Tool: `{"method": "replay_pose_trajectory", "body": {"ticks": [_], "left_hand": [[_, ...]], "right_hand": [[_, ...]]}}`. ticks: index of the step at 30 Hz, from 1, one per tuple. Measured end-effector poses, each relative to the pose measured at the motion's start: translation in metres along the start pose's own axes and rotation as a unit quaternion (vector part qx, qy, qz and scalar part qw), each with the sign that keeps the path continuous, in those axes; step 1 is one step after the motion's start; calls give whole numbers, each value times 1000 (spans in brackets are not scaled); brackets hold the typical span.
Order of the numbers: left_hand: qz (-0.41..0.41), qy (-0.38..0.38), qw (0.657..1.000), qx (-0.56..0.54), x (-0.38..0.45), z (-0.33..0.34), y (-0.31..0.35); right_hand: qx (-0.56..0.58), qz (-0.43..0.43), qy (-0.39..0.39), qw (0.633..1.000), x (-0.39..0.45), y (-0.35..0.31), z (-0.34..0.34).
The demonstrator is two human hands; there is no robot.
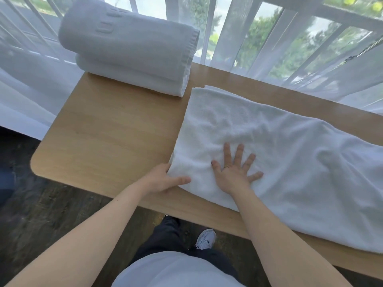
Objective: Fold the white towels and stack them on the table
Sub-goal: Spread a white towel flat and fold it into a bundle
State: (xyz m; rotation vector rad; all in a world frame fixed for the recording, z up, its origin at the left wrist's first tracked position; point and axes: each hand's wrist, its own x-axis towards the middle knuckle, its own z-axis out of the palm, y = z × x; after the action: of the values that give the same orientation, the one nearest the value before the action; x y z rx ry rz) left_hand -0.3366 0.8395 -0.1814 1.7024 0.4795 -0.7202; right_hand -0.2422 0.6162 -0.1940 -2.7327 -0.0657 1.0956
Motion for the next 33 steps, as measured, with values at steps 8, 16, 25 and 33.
{"method": "replay_pose_trajectory", "body": {"ticks": [8, 16, 25, 33], "left_hand": [[-70, 105, 992, 24, 1, -2, -18], [-1, 199, 977, 80, 27, -12, 15], [1, 129, 981, -143, 84, -13, 73], [73, 131, 971, -188, 155, -43, 144]], "right_hand": [[-12, -24, 12, 1000, -5, 9, 5], [-33, -6, 12, 999, 1, 7, 8], [-29, 0, 33, 999, 2, 8, 13], [-47, 8, 72, 996, 1, 7, 20]]}}
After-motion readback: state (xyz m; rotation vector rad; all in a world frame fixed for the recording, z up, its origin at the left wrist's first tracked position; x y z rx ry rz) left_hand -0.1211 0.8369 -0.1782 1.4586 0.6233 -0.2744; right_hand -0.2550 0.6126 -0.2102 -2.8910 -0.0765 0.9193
